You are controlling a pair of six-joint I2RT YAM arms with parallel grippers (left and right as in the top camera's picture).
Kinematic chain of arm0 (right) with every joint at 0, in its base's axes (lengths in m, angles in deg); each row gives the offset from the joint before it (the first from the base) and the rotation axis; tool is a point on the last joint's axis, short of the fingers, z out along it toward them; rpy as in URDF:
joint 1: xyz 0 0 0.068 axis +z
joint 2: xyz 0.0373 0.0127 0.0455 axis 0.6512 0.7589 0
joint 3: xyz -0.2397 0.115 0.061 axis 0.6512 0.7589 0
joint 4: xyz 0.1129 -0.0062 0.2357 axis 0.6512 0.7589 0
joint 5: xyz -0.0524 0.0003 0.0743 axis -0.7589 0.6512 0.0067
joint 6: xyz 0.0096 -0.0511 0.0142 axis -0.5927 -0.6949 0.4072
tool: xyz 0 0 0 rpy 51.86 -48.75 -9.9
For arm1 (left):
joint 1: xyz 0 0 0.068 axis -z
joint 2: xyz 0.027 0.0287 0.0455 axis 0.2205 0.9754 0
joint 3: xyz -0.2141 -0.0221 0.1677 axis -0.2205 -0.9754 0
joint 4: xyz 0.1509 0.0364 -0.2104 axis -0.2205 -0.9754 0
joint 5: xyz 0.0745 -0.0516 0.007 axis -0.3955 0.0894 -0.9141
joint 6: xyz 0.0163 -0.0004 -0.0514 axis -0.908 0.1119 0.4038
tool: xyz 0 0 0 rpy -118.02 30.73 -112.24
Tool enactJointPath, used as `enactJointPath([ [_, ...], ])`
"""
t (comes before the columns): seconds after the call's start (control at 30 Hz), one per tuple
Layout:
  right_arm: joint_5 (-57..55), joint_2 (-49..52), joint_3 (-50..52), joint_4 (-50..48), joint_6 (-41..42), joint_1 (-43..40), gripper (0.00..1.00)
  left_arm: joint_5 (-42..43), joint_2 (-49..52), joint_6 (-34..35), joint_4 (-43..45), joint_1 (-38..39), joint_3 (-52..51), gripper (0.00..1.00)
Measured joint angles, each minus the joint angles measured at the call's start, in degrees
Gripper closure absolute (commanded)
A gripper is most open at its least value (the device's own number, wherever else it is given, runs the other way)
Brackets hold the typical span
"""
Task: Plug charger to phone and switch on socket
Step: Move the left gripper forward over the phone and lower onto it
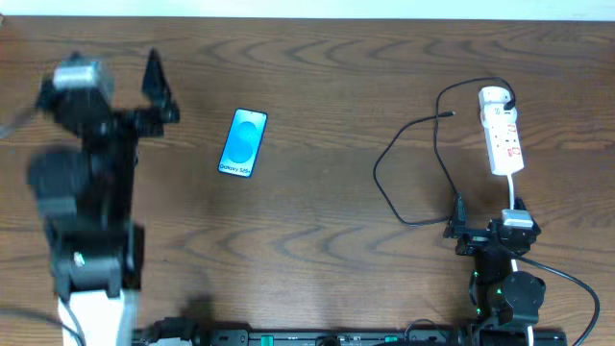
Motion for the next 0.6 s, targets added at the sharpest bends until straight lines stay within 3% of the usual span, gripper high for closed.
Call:
enactJointPath([
  [0.13, -0.02, 0.0, 0.0, 0.0, 0.0, 0.0, 0.01, 1.4, 11.39, 0.0, -18.95, 2.16, 16.26, 0.02],
  [0.27, -0.02, 0.0, 0.0, 0.02, 0.0, 0.0, 0.01, 1.95, 19.06, -0.28, -30.82, 4.57, 25.44, 0.02],
  [0.43, -0.02, 0.0, 0.0, 0.0, 0.0, 0.0, 0.01, 2.4, 26.08, -1.92, -39.3, 7.52, 26.99, 0.02],
  [0.6, -0.02, 0.0, 0.0, 0.02, 0.0, 0.0, 0.01, 2.4, 32.96, -2.78, -41.33, 8.68, 26.99, 0.02],
])
